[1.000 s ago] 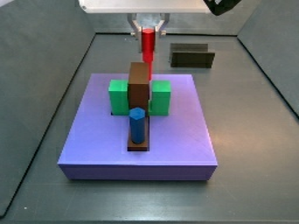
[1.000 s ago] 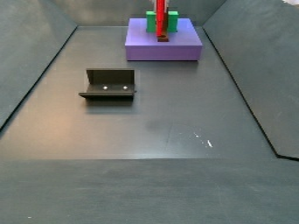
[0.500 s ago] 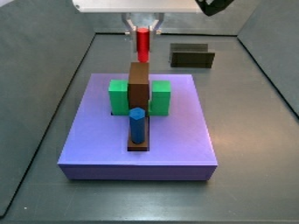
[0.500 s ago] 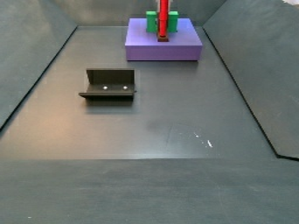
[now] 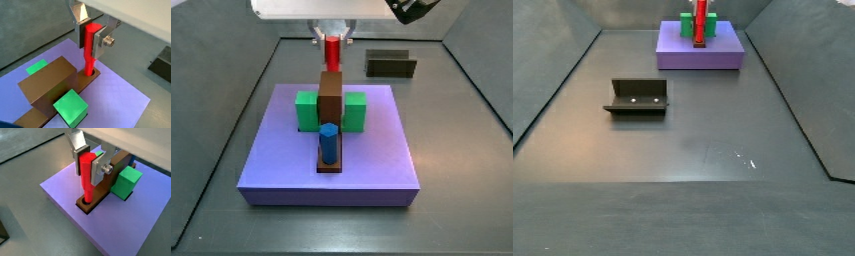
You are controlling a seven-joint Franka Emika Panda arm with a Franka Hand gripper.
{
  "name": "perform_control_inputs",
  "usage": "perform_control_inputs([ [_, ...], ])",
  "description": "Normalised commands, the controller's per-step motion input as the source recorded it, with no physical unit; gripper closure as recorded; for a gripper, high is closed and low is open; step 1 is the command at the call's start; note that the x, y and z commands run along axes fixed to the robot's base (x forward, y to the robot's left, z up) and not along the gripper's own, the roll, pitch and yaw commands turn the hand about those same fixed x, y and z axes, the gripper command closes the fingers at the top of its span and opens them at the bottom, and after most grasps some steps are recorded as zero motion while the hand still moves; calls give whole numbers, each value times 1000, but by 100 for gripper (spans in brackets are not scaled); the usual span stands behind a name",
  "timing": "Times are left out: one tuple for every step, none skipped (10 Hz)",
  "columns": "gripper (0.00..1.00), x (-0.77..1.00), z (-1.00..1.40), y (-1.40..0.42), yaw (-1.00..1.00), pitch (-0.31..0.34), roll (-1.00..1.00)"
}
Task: Pick up the red object. Move up. Move to above the board. Insert the red object.
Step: Insert the red object.
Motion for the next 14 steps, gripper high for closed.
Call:
perform_control_inputs([
  [100, -3, -94, 257, 0, 0, -71],
  [100, -60, -51, 277, 0, 0, -71],
  [100, -11, 0, 111, 0, 0, -6],
  [100, 0, 0, -60, 0, 24, 169],
  [100, 0, -63, -100, 43, 43, 324],
  [100, 0, -54, -94, 31, 67, 406],
  [100, 0, 0, -97, 0, 113, 473],
  [100, 0, -9, -123, 0, 100, 453],
  [100, 9, -83, -71, 0, 79, 346],
  [100, 123, -123, 0, 0, 47, 124],
  [100, 169, -146, 0, 0, 31, 61],
  [100, 143, -189, 0, -26, 13, 53],
  [100, 126, -226, -9, -14, 4, 96],
  [100, 0, -209, -186, 26, 0, 177],
])
